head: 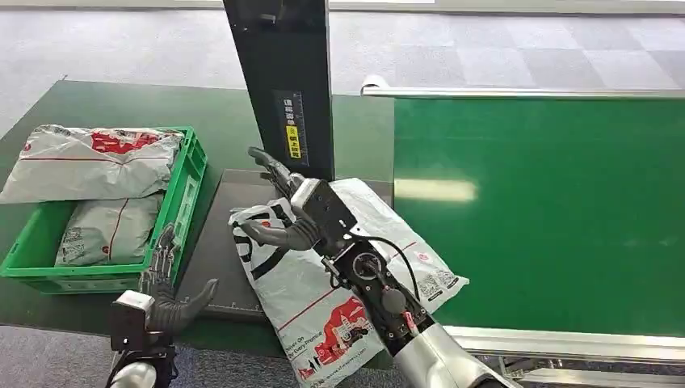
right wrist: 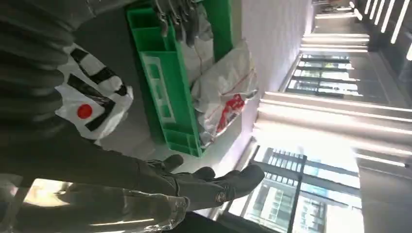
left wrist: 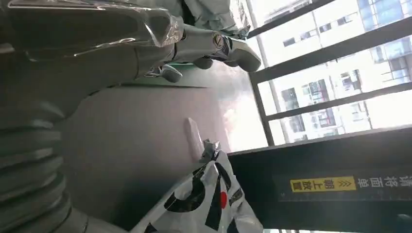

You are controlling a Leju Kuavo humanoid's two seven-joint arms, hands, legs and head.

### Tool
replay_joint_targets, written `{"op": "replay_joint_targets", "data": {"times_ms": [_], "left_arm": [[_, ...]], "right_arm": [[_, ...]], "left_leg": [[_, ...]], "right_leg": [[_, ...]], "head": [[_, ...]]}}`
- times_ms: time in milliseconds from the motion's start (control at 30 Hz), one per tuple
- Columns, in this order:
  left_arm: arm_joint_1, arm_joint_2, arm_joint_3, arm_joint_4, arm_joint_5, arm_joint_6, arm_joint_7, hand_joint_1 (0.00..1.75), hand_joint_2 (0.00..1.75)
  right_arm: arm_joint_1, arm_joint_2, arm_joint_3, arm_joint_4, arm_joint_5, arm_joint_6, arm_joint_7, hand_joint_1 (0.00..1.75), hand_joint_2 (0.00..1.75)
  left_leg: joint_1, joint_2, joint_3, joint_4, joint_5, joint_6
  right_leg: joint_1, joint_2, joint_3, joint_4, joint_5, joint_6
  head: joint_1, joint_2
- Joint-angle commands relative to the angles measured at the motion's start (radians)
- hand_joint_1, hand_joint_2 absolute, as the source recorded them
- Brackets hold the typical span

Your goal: Moved the parcel from conveyor to table for the left to box.

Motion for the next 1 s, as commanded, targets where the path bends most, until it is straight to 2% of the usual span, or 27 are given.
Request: {"op": "replay_joint_targets", "data": {"times_ms": [33, 67, 133, 200, 267, 367, 400, 433, 467, 567, 633, 733, 767, 900, 933, 1000], "left_arm": [[-0.002, -0.001, -0.055, -0.043, -0.02, -0.017, -0.003, 0.0, 1.75], [0.012, -0.001, -0.064, -0.076, -0.019, -0.027, -0.001, 0.0, 1.75], [0.03, 0.002, -0.08, -0.118, -0.032, -0.037, 0.006, 0.0, 1.75], [0.05, 0.0, -0.088, -0.16, -0.039, -0.042, 0.011, 0.0, 1.75], [0.072, 0.004, -0.1, -0.187, -0.047, -0.052, 0.016, 0.0, 1.75], [0.104, 0.003, -0.129, -0.206, -0.026, -0.095, 0.021, 0.0, 1.75], [0.112, 0.0, -0.142, -0.208, -0.008, -0.116, 0.021, 0.0, 1.75], [0.113, 0.002, -0.149, -0.208, -0.008, -0.118, 0.021, 0.0, 1.75], [0.114, -0.002, -0.164, -0.207, -0.017, -0.12, 0.024, 0.0, 1.75], [0.1, 0.0, -0.243, -0.19, -0.034, -0.163, 0.039, 0.0, 1.75], [0.096, -0.005, -0.251, -0.185, -0.038, -0.157, 0.043, 0.0, 1.75], [0.094, 0.007, -0.265, -0.18, -0.037, -0.151, 0.045, 0.0, 1.75], [0.093, 0.022, -0.295, -0.173, -0.047, -0.167, 0.049, 0.0, 1.75], [0.07, 0.05, -0.411, -0.116, -0.094, -0.215, 0.054, 0.0, 1.75], [0.065, 0.05, -0.421, -0.103, -0.095, -0.216, 0.054, 0.0, 1.75], [0.042, 0.067, -0.468, -0.063, -0.14, -0.213, 0.058, 0.0, 1.75]], "right_arm": [[-0.038, -0.108, -0.09, -0.259, -0.018, -0.121, 0.023, 0.0, 0.0], [-0.018, -0.148, -0.116, -0.335, 0.021, -0.191, 0.041, 0.0, 0.0], [0.018, -0.194, -0.177, -0.411, 0.022, -0.201, 0.056, 0.0, 0.0], [0.097, -0.256, -0.267, -0.486, 0.04, -0.234, 0.04, 0.0, 0.0], [0.205, -0.308, -0.362, -0.525, 0.069, -0.228, 0.007, 0.0, 0.0], [0.344, -0.339, -0.454, -0.504, 0.113, -0.234, -0.014, 0.0, 0.0], [0.404, -0.335, -0.485, -0.485, 0.119, -0.236, -0.043, 0.0, 0.0], [0.42, -0.319, -0.522, -0.514, 0.139, -0.199, -0.021, 0.0, 0.0], [0.467, -0.316, -0.529, -0.476, 0.136, -0.21, -0.077, 0.0, 0.0], [0.593, -0.269, -0.575, -0.461, 0.067, -0.179, -0.131, 0.0, 0.0], [0.606, -0.263, -0.571, -0.464, 0.07, -0.179, -0.141, 0.0, 0.0], [0.607, -0.255, -0.573, -0.481, 0.078, -0.189, -0.116, 0.0, 0.0], [0.628, -0.239, -0.586, -0.484, 0.055, -0.173, -0.082, 0.0, 0.0], [0.661, -0.206, -0.592, -0.46, 0.08, -0.173, -0.085, 0.0, 0.0], [0.662, -0.202, -0.593, -0.457, 0.083, -0.172, -0.086, 0.0, 1.75], [0.659, -0.199, -0.596, -0.45, 0.09, -0.17, -0.089, 0.0, 1.75]], "left_leg": [[0.0, -0.003, -0.003, 0.001, 0.001, 0.0], [0.0, -0.006, -0.004, 0.002, 0.001, 0.001], [0.0, -0.004, -0.002, 0.001, 0.001, 0.001], [0.001, -0.007, -0.002, 0.001, 0.001, 0.001], [0.001, -0.01, 0.0, -0.001, 0.001, 0.001], [0.001, -0.012, 0.002, -0.003, 0.001, 0.001], [0.001, -0.012, 0.003, -0.003, 0.001, 0.001], [0.001, -0.011, 0.003, -0.002, 0.0, 0.001], [0.0, -0.01, 0.002, -0.002, -0.001, 0.001], [0.001, -0.01, 0.002, -0.002, -0.002, 0.001], [0.001, -0.012, 0.002, -0.002, -0.001, 0.001], [0.0, -0.006, -0.001, -0.001, -0.002, 0.001], [0.0, -0.004, -0.001, -0.001, -0.002, 0.001], [0.0, -0.007, 0.0, -0.002, -0.001, 0.001], [0.0, -0.006, 0.0, -0.002, -0.001, 0.001], [-0.001, -0.006, 0.001, -0.003, -0.001, 0.001]], "right_leg": [[0.0, -0.002, -0.002, 0.001, 0.0, 0.0], [0.0, -0.004, -0.002, 0.0, 0.0, 0.001], [0.0, -0.003, 0.0, 0.0, 0.0, 0.0], [0.001, -0.006, 0.002, -0.002, 0.0, 0.001], [0.001, -0.008, 0.004, -0.004, 0.0, 0.001], [0.001, -0.009, 0.007, -0.007, 0.0, 0.001], [0.001, -0.009, 0.008, -0.007, 0.0, 0.001], [0.001, -0.008, 0.008, -0.007, -0.001, 0.001], [0.0, -0.007, 0.006, -0.006, -0.001, 0.001], [0.001, -0.007, 0.006, -0.006, -0.001, 0.0], [0.0, -0.008, 0.005, -0.006, -0.001, 0.0], [0.0, -0.002, 0.001, -0.003, 0.0, 0.0], [-0.001, -0.001, 0.001, -0.002, 0.0, 0.001], [0.0, -0.004, 0.003, -0.005, 0.0, 0.0], [0.0, -0.004, 0.002, -0.004, 0.0, 0.0], [-0.001, -0.003, 0.002, -0.005, 0.0, 0.0]], "head": [[0.0, 0.0], [0.0, 0.0], [0.0, 0.0], [0.0, 0.0], [0.0, 0.0], [0.0, 0.0], [0.0, 0.0], [0.0, 0.0], [0.0, 0.0], [0.0, 0.0], [0.0, 0.0], [0.0, 0.0], [0.0, 0.0], [0.0, 0.0], [0.0, 0.0], [0.0, 0.0]]}}
